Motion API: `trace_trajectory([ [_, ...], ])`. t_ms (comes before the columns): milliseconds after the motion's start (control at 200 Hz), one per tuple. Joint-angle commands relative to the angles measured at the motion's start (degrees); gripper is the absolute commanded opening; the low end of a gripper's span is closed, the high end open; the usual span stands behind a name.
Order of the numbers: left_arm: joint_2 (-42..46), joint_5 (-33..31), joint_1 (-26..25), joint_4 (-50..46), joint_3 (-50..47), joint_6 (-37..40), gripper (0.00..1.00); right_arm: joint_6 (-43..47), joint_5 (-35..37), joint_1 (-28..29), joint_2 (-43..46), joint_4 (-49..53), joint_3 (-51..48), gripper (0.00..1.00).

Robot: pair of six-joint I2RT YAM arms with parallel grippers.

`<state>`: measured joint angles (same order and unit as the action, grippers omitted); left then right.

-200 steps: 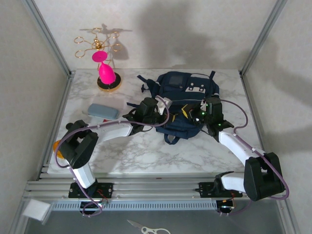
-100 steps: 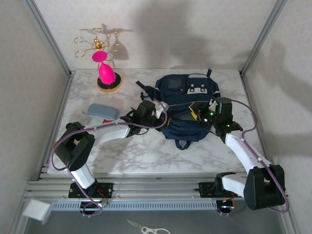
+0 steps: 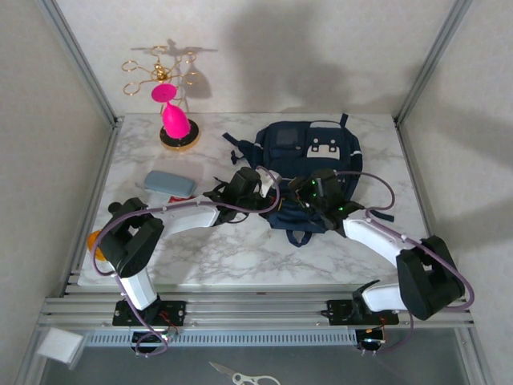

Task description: Pack books, pencil case, and school supplies into a backpack

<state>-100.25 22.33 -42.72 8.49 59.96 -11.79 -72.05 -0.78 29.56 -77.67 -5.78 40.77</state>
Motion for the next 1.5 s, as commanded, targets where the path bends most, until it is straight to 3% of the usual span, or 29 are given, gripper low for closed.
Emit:
trace_trajectory([
  [0,0.9,0.1,-0.8,1.9,0.1,0.3,0.0,0.2,5.3,0.4,-0.2,-1.8,1.9,0.21],
  [60,1.0,0.1,-0.8,1.8,-0.3,0.6,0.0,0.8,5.9,0.4,0.4,0.0,2.4,0.08],
  [200,-0.8,0.6,-0.3,1.3,0.8,0.6,0.06,1.7,6.3,0.5,1.5,0.6,2.5,0.0],
  [386,-2.2,3.1,-0.1,2.8,1.4,0.2,0.19,1.3,5.0,0.4,1.3,-0.5,1.9,0.0],
  [576,-3.4,4.0,-0.1,2.8,1.7,0.7,0.23,1.5,4.3,0.4,1.2,-1.2,2.4,0.0],
  [821,-2.3,0.9,0.6,1.9,2.4,0.9,0.0,2.6,2.4,0.4,2.2,0.7,3.4,0.0],
  [1107,5.7,-8.9,2.0,-1.3,-1.7,-2.2,0.0,8.5,-7.3,-3.9,8.6,7.1,5.7,0.0],
  [1212,8.4,-11.5,2.5,-2.9,-3.7,-3.1,0.0,10.1,-15.4,-8.0,11.5,9.4,5.3,0.0],
  [1492,5.1,-14.0,7.6,-2.6,-2.9,-5.5,0.0,17.4,-29.6,-16.5,13.7,15.9,8.4,0.0],
])
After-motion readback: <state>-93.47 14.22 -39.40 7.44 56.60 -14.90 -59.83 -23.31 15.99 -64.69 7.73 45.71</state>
